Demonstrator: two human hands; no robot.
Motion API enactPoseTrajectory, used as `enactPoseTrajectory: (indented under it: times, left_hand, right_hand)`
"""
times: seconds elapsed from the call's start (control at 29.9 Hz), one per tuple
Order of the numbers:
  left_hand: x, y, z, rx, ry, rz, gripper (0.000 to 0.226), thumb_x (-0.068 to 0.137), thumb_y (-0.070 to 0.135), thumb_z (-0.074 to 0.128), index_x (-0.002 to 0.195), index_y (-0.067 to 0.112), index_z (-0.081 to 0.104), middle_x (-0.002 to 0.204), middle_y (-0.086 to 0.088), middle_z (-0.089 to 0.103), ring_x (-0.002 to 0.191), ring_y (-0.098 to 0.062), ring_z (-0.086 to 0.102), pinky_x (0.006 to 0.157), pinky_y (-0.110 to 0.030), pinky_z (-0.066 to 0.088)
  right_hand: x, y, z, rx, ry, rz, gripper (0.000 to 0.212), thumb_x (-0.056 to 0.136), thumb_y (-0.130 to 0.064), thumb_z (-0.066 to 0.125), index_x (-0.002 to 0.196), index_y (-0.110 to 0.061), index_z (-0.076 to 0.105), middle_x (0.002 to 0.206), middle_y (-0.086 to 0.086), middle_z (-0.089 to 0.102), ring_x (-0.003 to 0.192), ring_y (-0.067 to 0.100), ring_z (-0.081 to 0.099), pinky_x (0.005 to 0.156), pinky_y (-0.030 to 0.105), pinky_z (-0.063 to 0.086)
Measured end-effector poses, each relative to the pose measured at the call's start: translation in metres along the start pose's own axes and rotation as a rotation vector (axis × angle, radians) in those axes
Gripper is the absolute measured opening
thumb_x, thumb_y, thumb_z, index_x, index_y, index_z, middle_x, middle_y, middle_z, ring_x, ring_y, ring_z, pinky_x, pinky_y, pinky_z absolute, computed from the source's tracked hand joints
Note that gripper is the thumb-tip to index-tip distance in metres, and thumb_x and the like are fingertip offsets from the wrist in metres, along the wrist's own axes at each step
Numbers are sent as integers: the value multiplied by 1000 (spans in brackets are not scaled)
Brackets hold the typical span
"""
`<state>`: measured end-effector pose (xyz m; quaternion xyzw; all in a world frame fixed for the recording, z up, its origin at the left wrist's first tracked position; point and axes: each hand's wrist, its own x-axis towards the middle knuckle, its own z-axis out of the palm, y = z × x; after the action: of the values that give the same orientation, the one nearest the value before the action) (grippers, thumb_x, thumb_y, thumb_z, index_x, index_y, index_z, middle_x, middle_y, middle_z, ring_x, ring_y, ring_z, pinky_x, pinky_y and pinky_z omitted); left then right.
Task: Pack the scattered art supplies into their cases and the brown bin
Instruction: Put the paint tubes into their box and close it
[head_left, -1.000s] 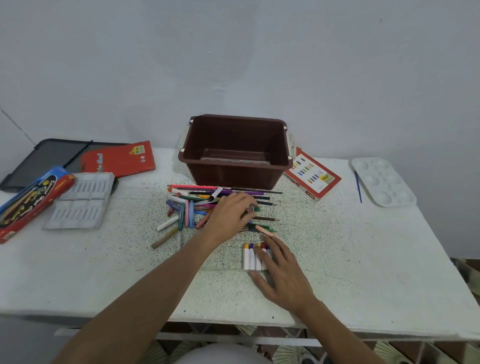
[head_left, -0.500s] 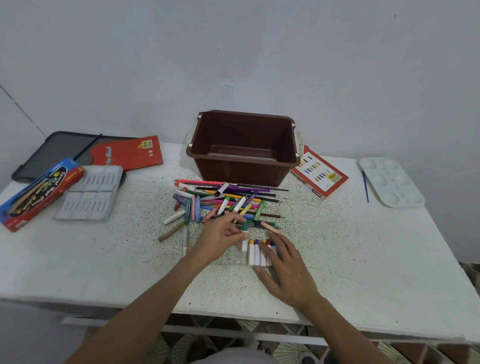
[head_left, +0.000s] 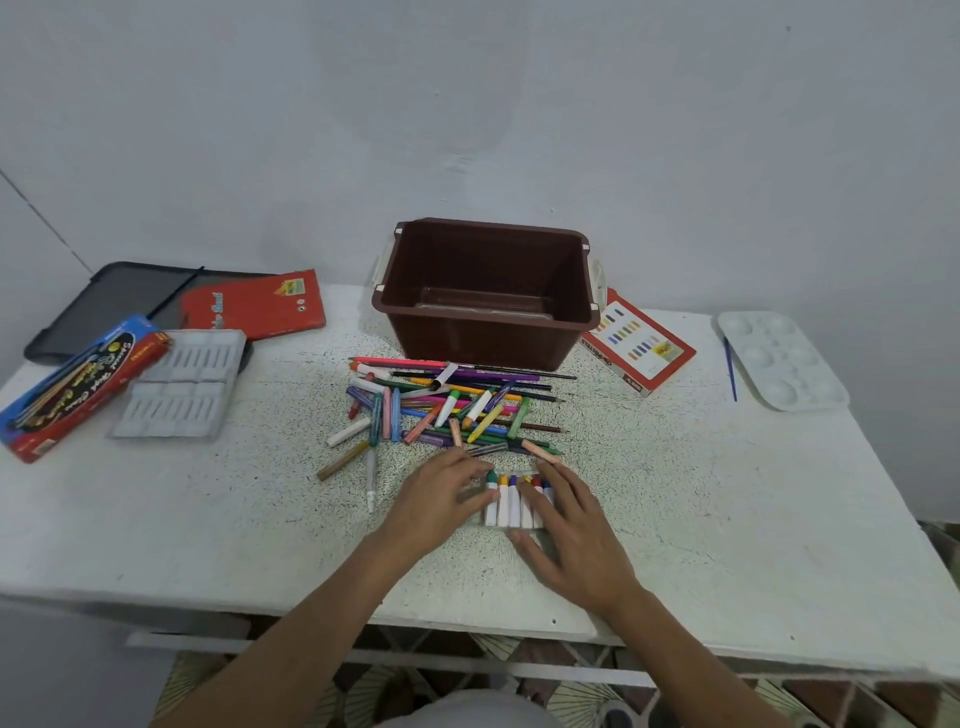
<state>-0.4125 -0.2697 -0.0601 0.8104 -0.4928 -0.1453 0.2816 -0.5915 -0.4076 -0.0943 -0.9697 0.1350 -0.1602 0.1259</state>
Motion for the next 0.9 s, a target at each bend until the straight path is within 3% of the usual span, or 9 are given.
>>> enactPoseTrajectory:
  times: [0.2, 0.74, 0.9]
  left_hand:
    - [-10, -11, 18, 166, 115, 134, 51, 96, 48, 38, 132, 17, 59, 113, 5, 57, 105, -13, 54, 92, -33, 46]
    - [-11, -13, 19, 190, 215, 166, 39, 96, 44, 44, 118, 21, 66, 107, 8, 60, 99, -10, 55, 84, -30, 45]
    - [6, -18, 8, 188, 347, 96, 32, 97, 35, 45, 108, 18, 69, 98, 5, 65, 92, -10, 57, 84, -32, 47]
  right_hand:
    - [1, 0, 0, -3, -3, 3, 57, 97, -52, 50, 143, -19, 48, 151, 9, 39, 143, 25, 28, 113, 43, 35]
    - [0, 0, 0, -27, -12, 12, 58, 97, -55, 47, 144, -20, 46, 152, 9, 39, 144, 25, 27, 114, 43, 33]
    - [0, 0, 1, -35, -14, 13, 58, 98, -56, 45, 144, -21, 47, 152, 9, 39, 144, 25, 28, 114, 44, 33]
